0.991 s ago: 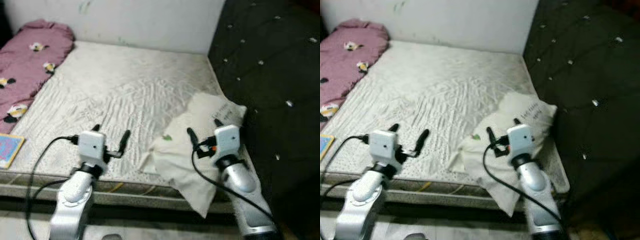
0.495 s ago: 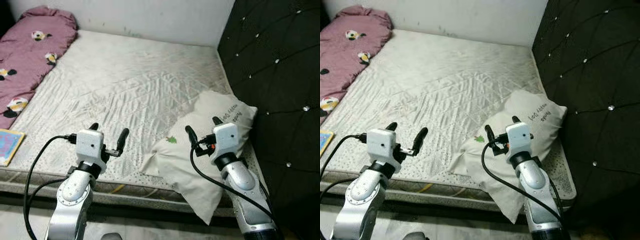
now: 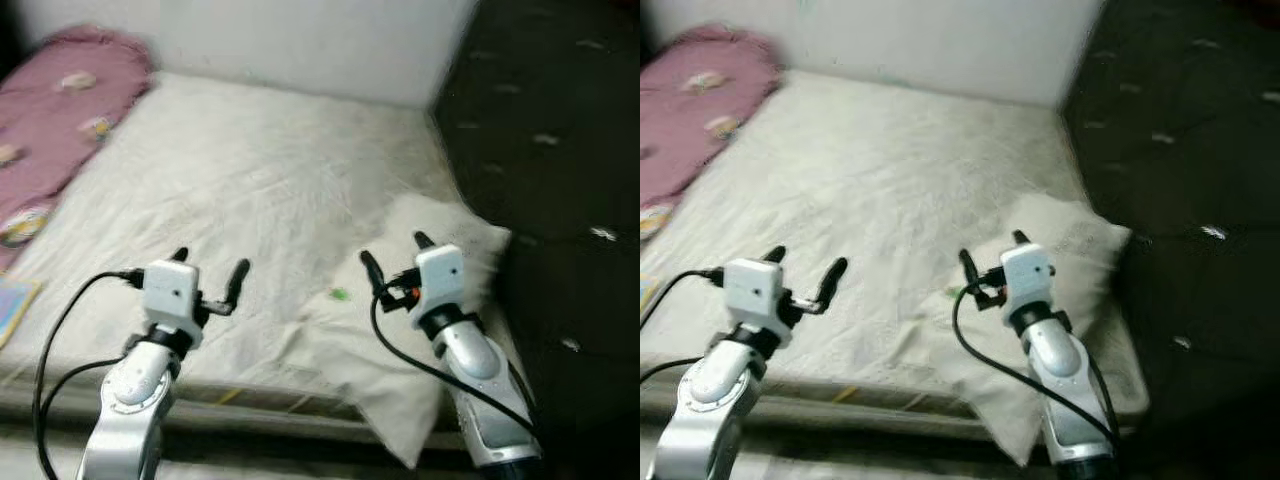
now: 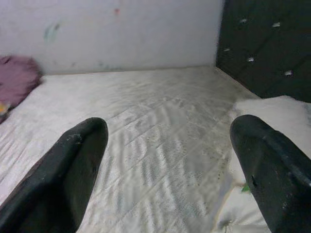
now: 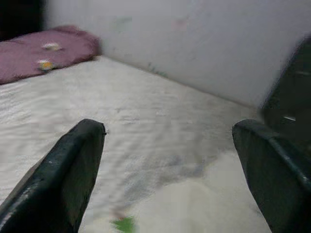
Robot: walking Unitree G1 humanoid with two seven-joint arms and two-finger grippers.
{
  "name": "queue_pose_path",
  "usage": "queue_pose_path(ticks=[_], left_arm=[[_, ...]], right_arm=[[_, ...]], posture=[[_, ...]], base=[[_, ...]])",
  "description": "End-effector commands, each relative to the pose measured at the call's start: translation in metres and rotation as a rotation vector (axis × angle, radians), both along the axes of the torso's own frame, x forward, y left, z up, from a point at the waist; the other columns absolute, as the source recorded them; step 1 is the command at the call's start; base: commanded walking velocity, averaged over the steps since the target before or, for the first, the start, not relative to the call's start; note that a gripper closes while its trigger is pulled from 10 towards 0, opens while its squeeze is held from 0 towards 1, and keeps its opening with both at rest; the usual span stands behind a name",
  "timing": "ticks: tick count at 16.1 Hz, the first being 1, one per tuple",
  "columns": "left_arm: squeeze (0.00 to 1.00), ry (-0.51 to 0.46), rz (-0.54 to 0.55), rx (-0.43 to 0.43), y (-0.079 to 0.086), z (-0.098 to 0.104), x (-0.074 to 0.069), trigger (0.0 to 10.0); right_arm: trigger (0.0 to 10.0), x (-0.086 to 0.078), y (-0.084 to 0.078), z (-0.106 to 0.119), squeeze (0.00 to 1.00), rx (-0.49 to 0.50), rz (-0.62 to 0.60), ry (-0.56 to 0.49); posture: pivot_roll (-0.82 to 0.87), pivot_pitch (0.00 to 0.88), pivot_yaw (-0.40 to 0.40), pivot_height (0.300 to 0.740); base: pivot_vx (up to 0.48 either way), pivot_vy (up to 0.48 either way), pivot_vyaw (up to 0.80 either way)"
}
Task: Clean up the room
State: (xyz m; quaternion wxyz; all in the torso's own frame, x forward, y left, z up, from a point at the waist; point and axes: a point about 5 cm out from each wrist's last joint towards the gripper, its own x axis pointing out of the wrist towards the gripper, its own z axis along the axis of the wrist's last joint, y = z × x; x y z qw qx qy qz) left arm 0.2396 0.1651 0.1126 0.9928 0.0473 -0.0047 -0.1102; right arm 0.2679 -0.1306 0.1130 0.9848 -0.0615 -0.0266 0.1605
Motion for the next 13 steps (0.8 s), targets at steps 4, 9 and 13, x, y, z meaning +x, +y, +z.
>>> queue_pose_path(ticks=[4, 9, 13], left_arm=[[0.00, 0.003, 0.008, 0.000, -0.0089, -0.0002, 0.0022, 10.0], [0.00, -0.005, 0.012, 0.012, -0.0093, 0.0006, 0.0017, 10.0], [0.00, -0.006, 0.009, 0.012, -0.0098, 0.0000, 0.0015, 10.0]], right_arm=[[10.0, -0.0009, -0.0111, -0.0010, 0.00, -0.013, -0.034, 0.004], [10.0, -0.0013, -0.0109, -0.0012, 0.00, -0.023, -0.028, 0.004], [10.0, -0.0018, -0.0108, -0.0019, 0.00, -0.023, -0.028, 0.007]], posture=[[0.00, 0.000, -0.098, 0.740], [0.01, 0.000, -0.101, 0.740], [0.01, 0.000, -0.101, 0.740]], base=[[0.164, 0.000, 0.00], [0.000, 0.000, 0.12], [0.000, -0.061, 0.32]])
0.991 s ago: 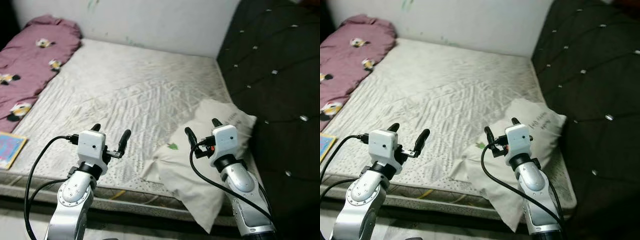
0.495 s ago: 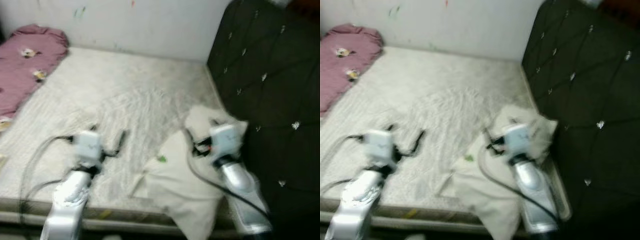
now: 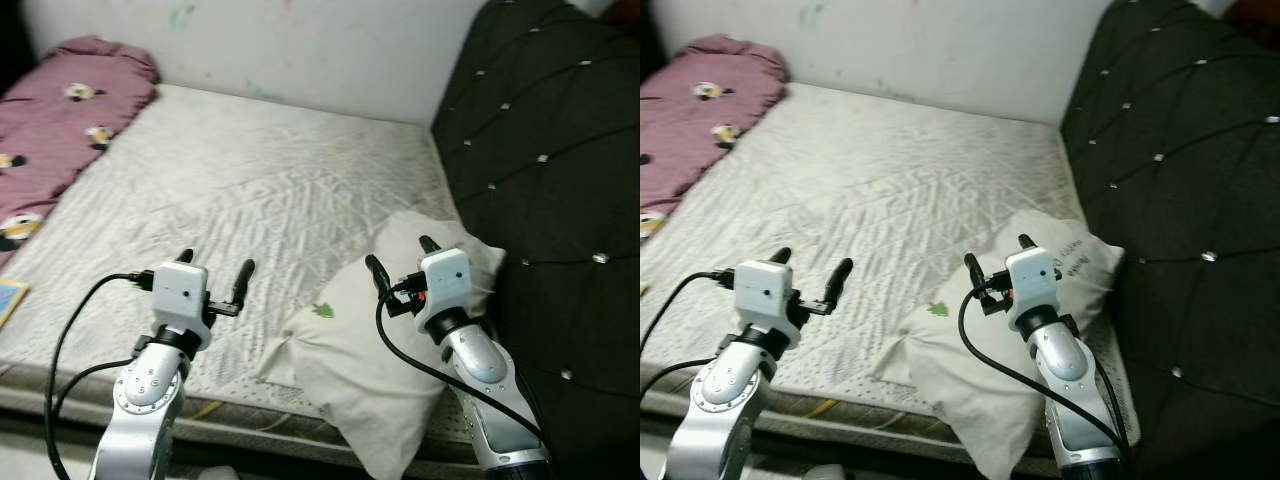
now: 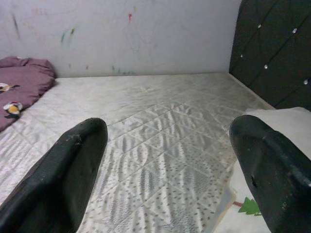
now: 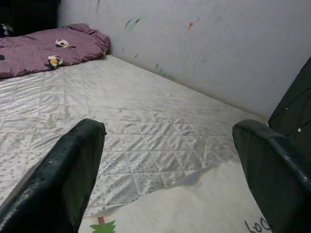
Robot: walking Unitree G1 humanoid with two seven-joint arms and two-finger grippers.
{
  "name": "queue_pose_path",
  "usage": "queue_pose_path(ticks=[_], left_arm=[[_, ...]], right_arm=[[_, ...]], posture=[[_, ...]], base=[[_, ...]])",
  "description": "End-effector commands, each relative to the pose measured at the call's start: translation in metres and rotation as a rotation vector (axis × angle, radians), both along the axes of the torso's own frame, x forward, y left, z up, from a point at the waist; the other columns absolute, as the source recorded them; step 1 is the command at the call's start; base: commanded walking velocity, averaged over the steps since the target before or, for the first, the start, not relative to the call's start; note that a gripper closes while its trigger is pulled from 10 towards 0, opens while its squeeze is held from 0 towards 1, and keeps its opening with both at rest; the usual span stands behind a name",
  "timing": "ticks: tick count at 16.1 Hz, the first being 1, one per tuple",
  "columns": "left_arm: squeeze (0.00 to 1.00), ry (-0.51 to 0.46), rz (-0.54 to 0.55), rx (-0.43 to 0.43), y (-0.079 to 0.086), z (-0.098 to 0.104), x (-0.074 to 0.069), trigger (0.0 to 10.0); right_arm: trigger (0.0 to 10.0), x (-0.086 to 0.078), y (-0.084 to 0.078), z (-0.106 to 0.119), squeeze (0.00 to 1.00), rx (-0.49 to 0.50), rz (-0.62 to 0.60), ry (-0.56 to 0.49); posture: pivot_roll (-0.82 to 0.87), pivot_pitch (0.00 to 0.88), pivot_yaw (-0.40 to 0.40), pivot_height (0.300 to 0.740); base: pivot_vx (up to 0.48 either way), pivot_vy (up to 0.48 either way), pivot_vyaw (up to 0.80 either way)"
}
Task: Clean up the room
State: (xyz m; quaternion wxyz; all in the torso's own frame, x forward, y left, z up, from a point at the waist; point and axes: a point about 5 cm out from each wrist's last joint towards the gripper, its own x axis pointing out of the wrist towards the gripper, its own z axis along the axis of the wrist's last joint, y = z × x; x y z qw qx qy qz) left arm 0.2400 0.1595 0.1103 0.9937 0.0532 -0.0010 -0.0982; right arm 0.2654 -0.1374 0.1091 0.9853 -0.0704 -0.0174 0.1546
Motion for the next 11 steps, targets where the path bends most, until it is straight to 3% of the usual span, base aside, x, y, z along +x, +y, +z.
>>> queue_pose_path(ticks=[1, 11], left_arm=[[0.00, -0.010, -0.017, -0.001, -0.0045, 0.0022, 0.0012, 10.0], [0.00, -0.011, -0.018, -0.007, -0.0047, 0.0021, 0.0021, 10.0]], right_arm=[[10.0, 0.0006, -0.0044, 0.0019, 0.00, -0.003, -0.016, -0.008], [10.0, 0.0019, -0.0051, 0.0022, 0.00, -0.004, -0.019, -0.009]], posture=[[0.01, 0.000, -0.101, 0.740], [0.01, 0.000, -0.103, 0.740]], base=[[0.000, -0.240, 0.00], [0.000, -0.324, 0.00]])
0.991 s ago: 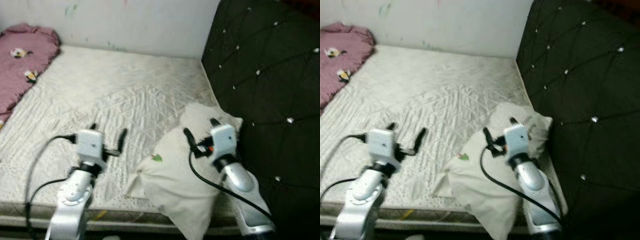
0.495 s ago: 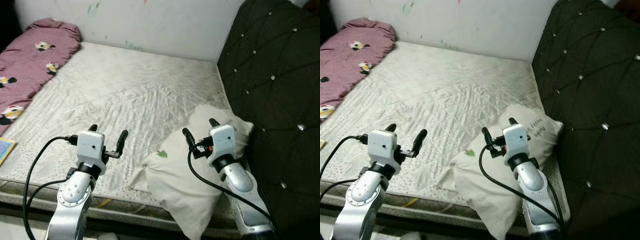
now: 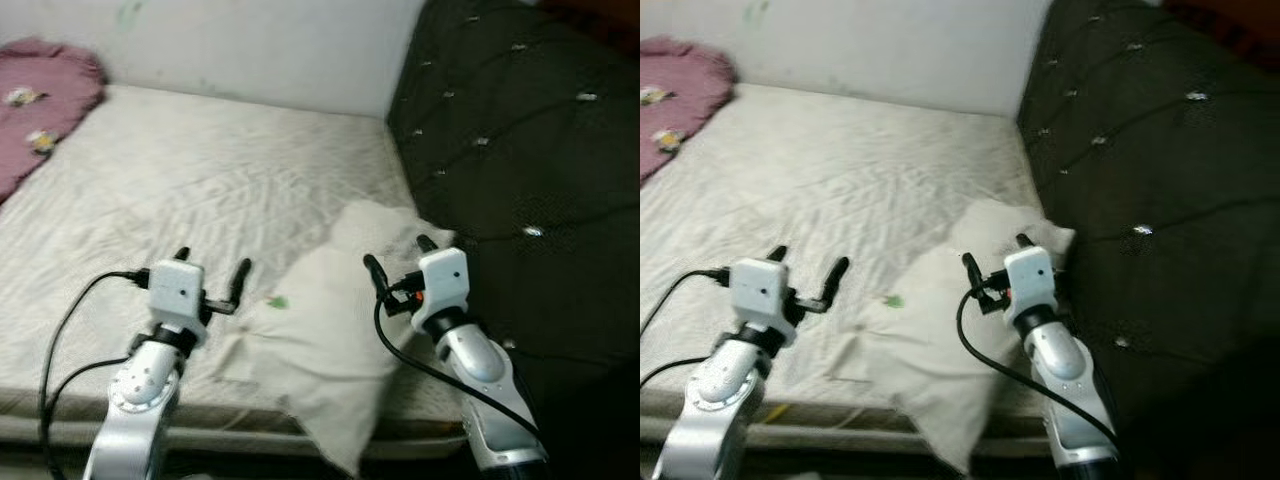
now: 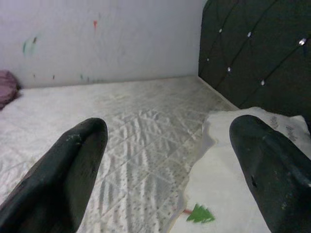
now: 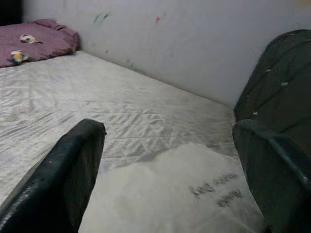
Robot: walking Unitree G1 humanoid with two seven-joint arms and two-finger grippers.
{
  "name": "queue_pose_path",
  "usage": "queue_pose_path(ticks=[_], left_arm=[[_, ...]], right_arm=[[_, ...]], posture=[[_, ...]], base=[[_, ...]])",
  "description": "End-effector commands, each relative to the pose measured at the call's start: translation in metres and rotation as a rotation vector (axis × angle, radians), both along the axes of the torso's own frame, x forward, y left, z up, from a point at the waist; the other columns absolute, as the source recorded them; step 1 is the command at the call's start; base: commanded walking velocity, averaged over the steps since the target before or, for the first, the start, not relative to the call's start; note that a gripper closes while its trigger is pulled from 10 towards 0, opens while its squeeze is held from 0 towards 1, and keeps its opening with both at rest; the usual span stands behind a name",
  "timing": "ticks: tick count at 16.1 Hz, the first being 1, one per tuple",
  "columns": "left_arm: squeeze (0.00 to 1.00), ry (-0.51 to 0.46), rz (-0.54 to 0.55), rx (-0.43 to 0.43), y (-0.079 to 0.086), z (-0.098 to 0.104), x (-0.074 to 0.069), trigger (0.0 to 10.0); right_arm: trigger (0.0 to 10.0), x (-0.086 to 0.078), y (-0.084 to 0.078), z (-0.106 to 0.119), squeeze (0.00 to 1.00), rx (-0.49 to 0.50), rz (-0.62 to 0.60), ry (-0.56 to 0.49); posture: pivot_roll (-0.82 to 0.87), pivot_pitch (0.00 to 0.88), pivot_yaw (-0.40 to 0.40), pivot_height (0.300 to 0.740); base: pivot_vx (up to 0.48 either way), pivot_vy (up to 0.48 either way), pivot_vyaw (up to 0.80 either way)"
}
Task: Clean up the room
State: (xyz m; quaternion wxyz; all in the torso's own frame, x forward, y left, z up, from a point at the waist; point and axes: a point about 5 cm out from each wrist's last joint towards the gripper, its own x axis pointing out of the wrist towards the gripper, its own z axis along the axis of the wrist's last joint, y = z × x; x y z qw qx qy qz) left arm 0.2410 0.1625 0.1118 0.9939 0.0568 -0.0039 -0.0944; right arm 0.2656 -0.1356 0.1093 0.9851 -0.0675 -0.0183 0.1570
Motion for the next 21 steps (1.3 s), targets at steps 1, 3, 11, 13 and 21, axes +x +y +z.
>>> queue_pose_path(ticks=[1, 3, 11, 13, 21], left_arm=[[0.00, -0.003, -0.025, -0.015, -0.008, 0.001, 0.001, 10.0], [0.00, -0.002, -0.024, -0.015, -0.008, 0.000, 0.001, 10.0], [0.00, 0.038, 0.250, -0.110, 0.025, -0.008, 0.005, 10.0], [0.00, 0.034, 0.331, -0.081, 0.036, -0.011, 0.006, 10.0], [0.00, 0.028, 0.115, -0.179, 0.011, -0.015, 0.008, 10.0]], right_arm=[[10.0, 0.002, -0.007, 0.002, 0.00, -0.010, -0.025, -0.009], [10.0, 0.002, -0.007, 0.002, 0.00, -0.010, -0.027, -0.011], [10.0, 0.002, -0.033, 0.006, 0.00, -0.020, -0.270, -0.049], [10.0, 0.000, -0.046, 0.004, 0.00, 0.015, -0.389, -0.023], [10.0, -0.003, -0.043, -0.015, 0.00, 0.089, -0.350, 0.100]], posture=[[0.01, 0.000, -0.103, 0.740], [0.01, 0.000, -0.103, 0.740], [0.00, 0.000, -0.101, 0.740], [0.00, 0.000, -0.100, 0.740], [-0.02, 0.000, -0.093, 0.740]], base=[[0.000, -0.375, 0.00], [0.000, -0.373, 0.00], [0.000, -0.118, 0.00], [0.000, 0.000, 0.00], [0.000, 0.000, 0.00]])
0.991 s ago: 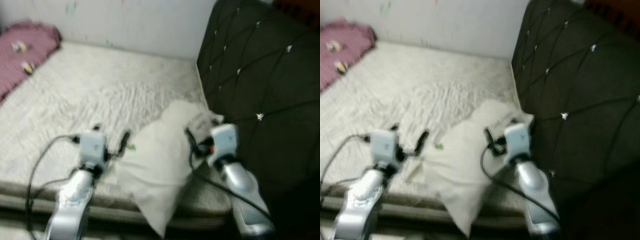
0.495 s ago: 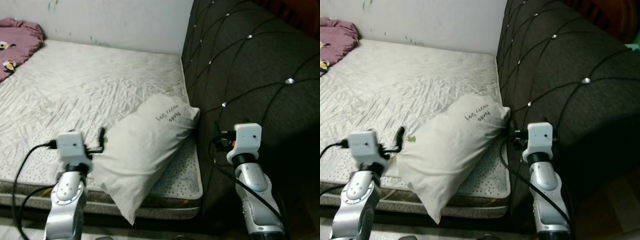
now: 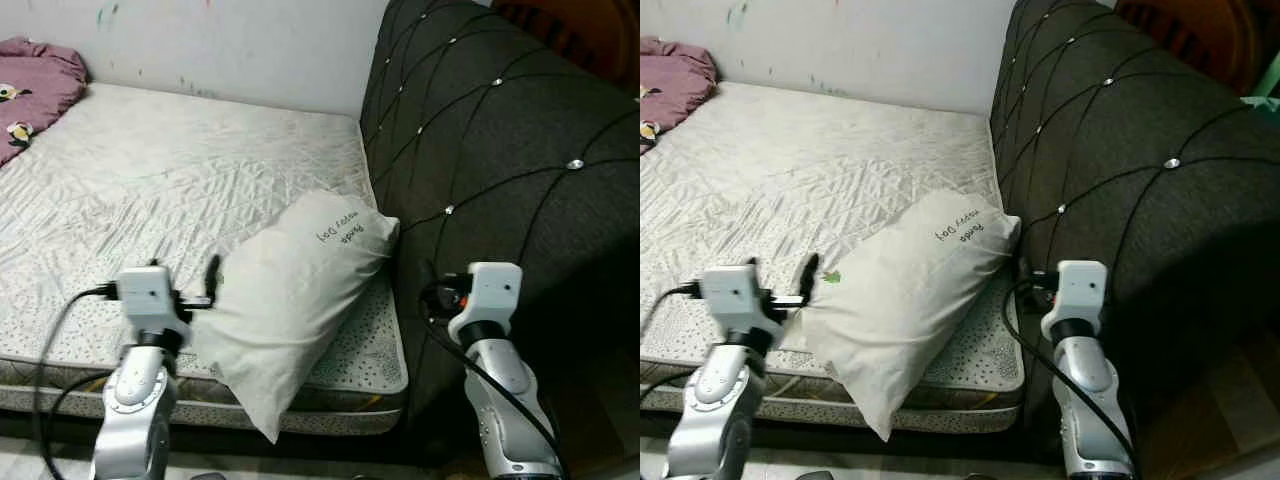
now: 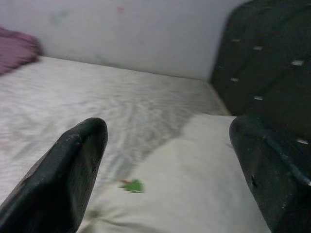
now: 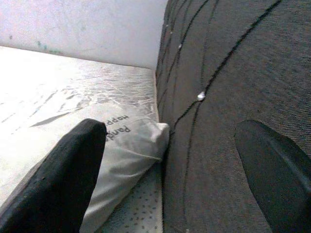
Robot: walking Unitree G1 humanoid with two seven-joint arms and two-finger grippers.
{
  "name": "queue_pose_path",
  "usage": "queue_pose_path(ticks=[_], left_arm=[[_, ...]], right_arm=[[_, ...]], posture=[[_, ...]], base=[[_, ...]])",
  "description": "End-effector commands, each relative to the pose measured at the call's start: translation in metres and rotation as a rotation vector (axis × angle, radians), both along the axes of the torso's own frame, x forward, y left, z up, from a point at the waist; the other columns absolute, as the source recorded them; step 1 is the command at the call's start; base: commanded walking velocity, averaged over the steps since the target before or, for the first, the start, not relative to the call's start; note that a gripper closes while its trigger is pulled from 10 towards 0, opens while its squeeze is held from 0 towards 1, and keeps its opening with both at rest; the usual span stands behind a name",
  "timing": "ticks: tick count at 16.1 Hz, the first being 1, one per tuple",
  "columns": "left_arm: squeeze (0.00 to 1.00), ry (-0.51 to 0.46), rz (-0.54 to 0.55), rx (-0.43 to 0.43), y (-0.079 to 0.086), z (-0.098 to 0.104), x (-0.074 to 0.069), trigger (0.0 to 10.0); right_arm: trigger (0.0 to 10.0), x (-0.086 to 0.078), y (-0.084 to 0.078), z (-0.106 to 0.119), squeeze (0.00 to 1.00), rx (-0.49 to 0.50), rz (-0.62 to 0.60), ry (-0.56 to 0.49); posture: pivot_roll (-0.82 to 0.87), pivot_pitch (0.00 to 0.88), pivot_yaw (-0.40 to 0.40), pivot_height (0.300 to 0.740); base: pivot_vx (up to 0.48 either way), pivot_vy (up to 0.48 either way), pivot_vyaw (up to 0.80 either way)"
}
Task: Clean up the room
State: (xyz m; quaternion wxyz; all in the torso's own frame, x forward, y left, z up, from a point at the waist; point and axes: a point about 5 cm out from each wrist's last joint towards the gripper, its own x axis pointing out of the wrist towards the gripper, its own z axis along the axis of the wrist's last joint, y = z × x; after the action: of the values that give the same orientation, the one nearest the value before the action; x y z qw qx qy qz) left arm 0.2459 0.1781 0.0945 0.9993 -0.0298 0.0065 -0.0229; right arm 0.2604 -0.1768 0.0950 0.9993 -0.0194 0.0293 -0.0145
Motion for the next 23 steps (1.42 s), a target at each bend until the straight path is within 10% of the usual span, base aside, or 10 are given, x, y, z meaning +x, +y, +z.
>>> queue_pose_path(ticks=[1, 23], left_arm=[[0.00, 0.000, -0.053, -0.011, -0.0070, 0.0014, 0.0035, 10.0], [0.00, 0.026, -0.118, -0.026, -0.0092, -0.0008, 0.0012, 10.0]], right_arm=[[10.0, 0.0029, -0.0014, -0.0015, 0.00, 0.001, 0.005, 0.018], [10.0, 0.0026, 0.0030, -0.0026, 0.00, 0.027, 0.053, 0.042]], posture=[[-0.02, 0.000, -0.090, 0.740], [-0.02, 0.000, -0.088, 0.740]], base=[[0.000, 0.000, 0.00], [0.000, 0.000, -0.07]])
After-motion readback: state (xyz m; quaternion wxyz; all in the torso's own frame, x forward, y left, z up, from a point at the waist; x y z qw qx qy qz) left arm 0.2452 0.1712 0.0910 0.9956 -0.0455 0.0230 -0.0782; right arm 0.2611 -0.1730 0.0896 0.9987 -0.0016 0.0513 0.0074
